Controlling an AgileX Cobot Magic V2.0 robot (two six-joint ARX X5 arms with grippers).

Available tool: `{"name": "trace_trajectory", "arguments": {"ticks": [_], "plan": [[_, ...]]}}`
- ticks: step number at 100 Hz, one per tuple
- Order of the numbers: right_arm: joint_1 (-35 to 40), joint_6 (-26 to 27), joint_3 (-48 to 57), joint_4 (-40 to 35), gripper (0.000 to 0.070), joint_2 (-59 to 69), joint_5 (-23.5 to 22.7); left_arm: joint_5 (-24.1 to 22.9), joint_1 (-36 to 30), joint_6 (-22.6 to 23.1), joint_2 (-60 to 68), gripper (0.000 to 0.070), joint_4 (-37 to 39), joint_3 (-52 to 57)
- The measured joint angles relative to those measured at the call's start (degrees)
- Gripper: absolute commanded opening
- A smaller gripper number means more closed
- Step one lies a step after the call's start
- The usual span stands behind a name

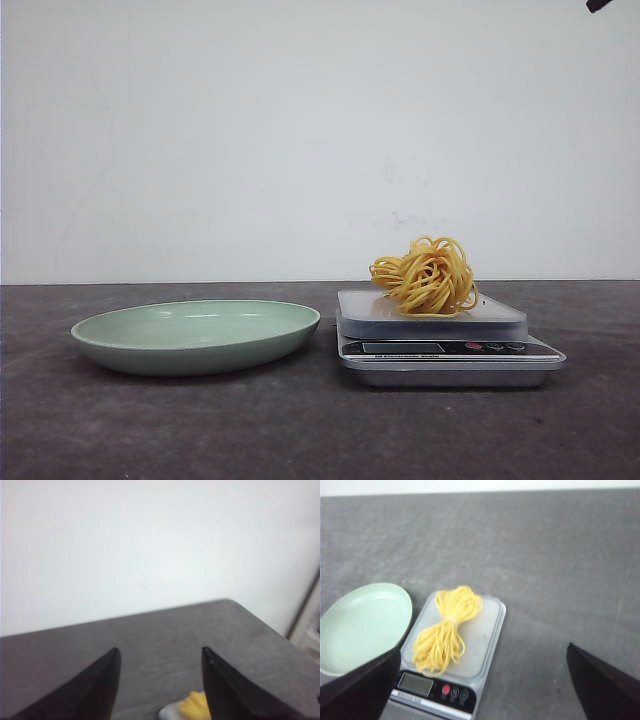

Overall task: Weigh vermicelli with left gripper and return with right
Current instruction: 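Withdraw the left gripper upward away from the scale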

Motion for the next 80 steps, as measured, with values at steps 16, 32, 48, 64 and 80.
{"name": "trace_trajectory", "arguments": {"ticks": [16,32,48,64,80], "plan": [[0.00,-0.24,0.00,0.87,0.0673,0.02,-0.02,-3.74,-0.15,-0.48,-10.23,0.0311,-12.15,0.17],[0.00,-0.42,0.00,0.90,0.0673,0.04,-0.02,-9.40,-0.15,-2.21,-17.70,0.0310,-22.58,-2.49],[0.00,-0.72,0.00,0.98,0.0673,0.07,-0.02,-10.25,-0.15,-6.99,-27.32,0.0308,-24.11,-10.99],[0.35,-0.72,0.00,1.95,0.0673,0.04,0.00,-10.27,-0.09,-13.20,-37.22,0.0309,-23.80,-22.93],[2.54,-0.72,0.00,3.02,0.0673,0.96,-0.04,-10.16,-0.09,-18.43,-42.05,0.0310,-23.76,-33.38]]}}
